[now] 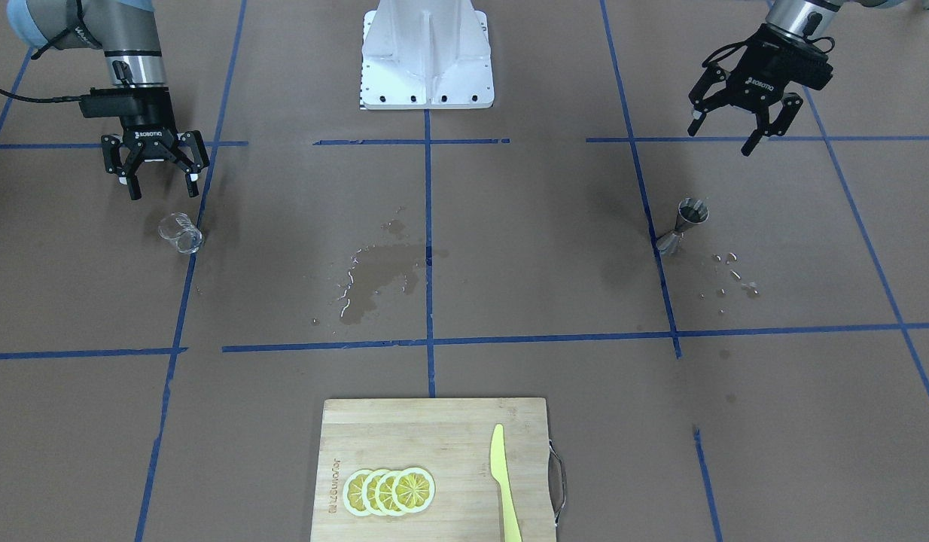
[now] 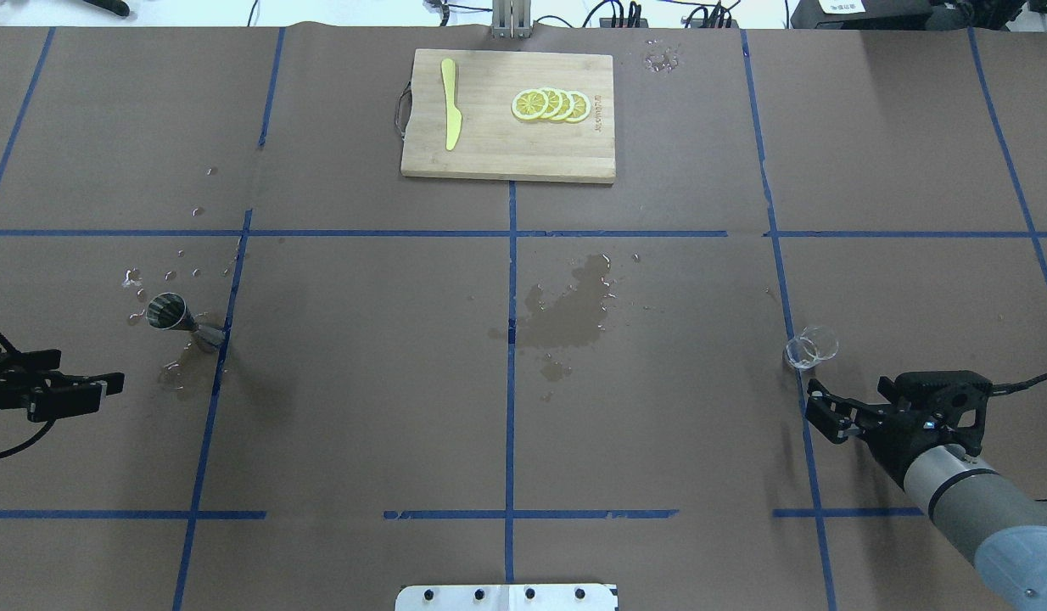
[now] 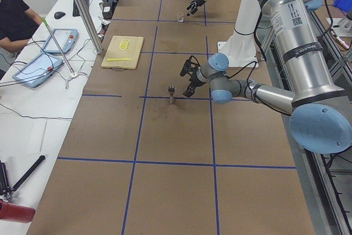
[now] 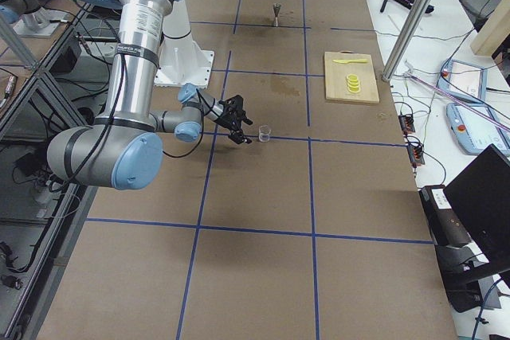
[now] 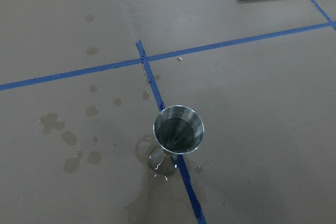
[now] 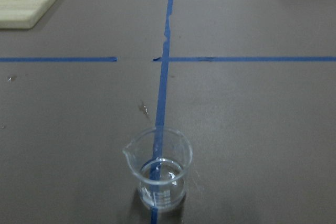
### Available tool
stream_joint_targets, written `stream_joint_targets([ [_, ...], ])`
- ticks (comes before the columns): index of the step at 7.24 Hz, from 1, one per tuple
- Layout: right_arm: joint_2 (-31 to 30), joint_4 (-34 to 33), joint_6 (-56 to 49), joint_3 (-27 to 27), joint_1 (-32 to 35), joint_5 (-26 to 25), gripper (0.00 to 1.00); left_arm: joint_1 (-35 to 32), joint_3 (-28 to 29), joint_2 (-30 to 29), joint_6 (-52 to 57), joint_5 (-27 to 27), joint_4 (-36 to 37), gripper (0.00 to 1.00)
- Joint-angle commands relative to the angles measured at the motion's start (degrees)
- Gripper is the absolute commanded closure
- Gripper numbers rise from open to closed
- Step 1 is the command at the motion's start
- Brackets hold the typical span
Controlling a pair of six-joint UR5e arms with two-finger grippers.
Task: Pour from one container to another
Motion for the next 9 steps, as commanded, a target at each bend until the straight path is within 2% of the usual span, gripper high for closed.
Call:
stream_joint_targets([
  [1,-5.21,-0.56,-0.47,8.45,0.61,10.74,0.00,-2.56,-3.77,-0.55,2.61,-4.97,7.74,0.00],
  [2,-5.58,-3.09,-0.73,11.19,2.18,12.96,0.00,-7.71,-4.93,-1.16,6.90,-7.61,10.75,0.00],
  [3,-5.32,-8.07,-1.43,15.48,7.33,20.20,0.00,-12.11,-4.86,-1.34,11.82,-9.81,11.91,0.00],
  [5,-5.59,-15.37,-3.19,23.30,12.72,28.14,0.00,-16.18,-4.59,-3.69,17.30,-11.84,15.59,0.00],
  [7,2.64,-26.25,-18.05,24.40,32.77,47.94,0.00,-25.55,-3.46,-11.67,25.35,-17.46,26.02,0.00],
  [8,6.59,-31.88,-26.84,23.27,40.09,54.31,0.00,-28.91,-0.93,-17.37,29.32,-17.74,31.21,0.00],
  [9,9.42,-35.25,-33.54,20.90,44.95,57.42,0.00,-30.77,1.27,-19.60,31.97,-18.00,33.09,0.00],
])
